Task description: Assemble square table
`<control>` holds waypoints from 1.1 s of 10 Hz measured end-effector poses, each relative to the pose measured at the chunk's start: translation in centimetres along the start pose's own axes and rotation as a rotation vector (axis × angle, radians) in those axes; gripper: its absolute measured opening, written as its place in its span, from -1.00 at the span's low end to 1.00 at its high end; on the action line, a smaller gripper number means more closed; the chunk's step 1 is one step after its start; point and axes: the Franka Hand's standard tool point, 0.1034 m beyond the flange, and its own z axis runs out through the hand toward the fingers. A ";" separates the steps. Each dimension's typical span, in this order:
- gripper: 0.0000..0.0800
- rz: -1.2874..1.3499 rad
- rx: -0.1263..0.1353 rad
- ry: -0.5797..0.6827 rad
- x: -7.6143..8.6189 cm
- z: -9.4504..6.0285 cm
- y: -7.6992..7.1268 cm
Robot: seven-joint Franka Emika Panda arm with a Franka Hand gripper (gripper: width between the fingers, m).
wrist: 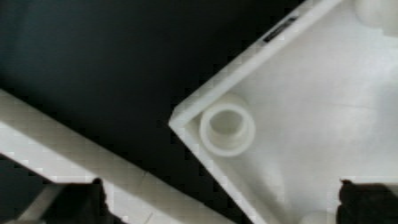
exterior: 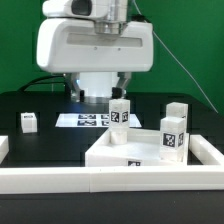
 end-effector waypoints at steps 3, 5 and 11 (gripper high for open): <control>0.62 0.012 0.009 -0.007 -1.1 0.3 -0.7; 0.62 0.014 0.019 -0.015 -1.9 0.5 -1.2; 0.62 0.024 0.037 -0.041 -11.0 2.5 -1.6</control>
Offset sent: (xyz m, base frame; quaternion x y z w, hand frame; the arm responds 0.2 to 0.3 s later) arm -0.0300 0.0000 0.0000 0.0000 0.0000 0.0000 1.0000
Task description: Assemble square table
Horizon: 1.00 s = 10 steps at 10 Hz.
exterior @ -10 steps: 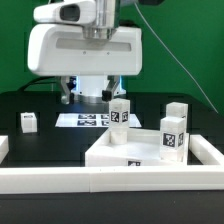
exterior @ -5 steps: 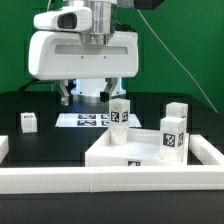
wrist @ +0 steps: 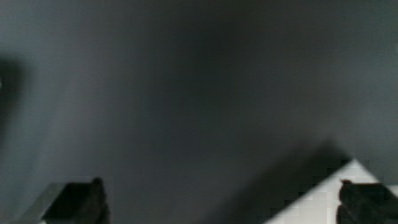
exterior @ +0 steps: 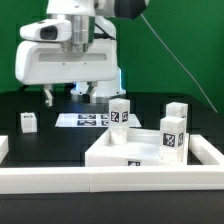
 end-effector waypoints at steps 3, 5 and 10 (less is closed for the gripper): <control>0.62 -0.001 0.010 -0.010 -1.6 0.4 0.1; 0.62 0.002 0.020 -0.022 -2.6 0.8 -0.4; 0.62 -0.002 0.018 -0.036 -6.2 1.4 2.4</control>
Offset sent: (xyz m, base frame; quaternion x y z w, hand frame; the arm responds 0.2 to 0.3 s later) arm -0.0200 0.0000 0.0000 0.0000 0.0000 0.0000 1.0000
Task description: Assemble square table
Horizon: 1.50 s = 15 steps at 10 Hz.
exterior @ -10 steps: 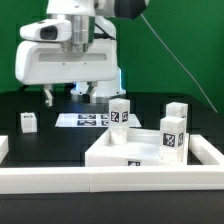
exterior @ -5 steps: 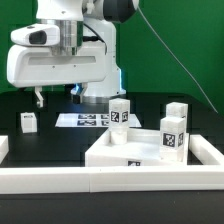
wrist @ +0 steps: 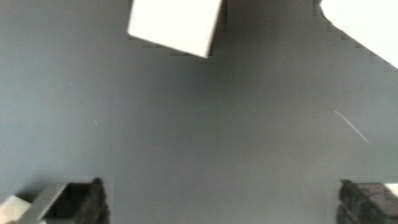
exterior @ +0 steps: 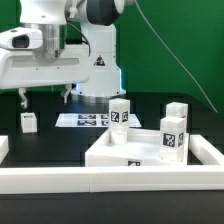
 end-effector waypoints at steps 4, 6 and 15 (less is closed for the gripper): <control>0.62 0.017 0.002 -0.001 -0.6 0.1 0.4; 0.62 0.033 -0.001 -0.009 -0.7 0.4 0.8; 0.62 0.096 0.033 -0.107 -1.2 2.8 1.5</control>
Offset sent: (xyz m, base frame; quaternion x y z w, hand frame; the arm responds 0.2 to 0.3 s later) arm 0.0000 0.0000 0.0000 0.0000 0.0000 0.0000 1.0000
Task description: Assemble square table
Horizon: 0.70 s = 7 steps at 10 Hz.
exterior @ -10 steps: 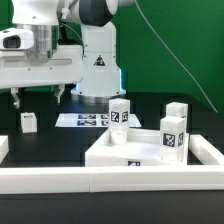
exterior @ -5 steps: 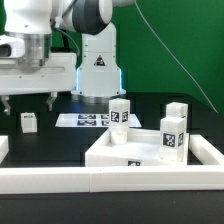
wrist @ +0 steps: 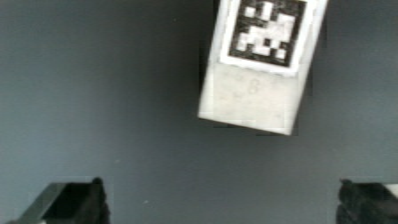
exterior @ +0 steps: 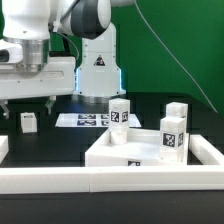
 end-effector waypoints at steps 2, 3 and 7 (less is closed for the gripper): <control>0.62 -0.032 0.015 -0.084 1.1 0.8 0.7; 0.62 -0.033 0.029 -0.137 0.9 1.2 0.4; 0.62 -0.047 0.034 -0.337 1.2 2.0 0.0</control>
Offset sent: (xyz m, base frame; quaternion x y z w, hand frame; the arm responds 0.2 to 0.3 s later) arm 0.0004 -0.0212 -0.0070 -0.0282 -0.1947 -0.0241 0.9802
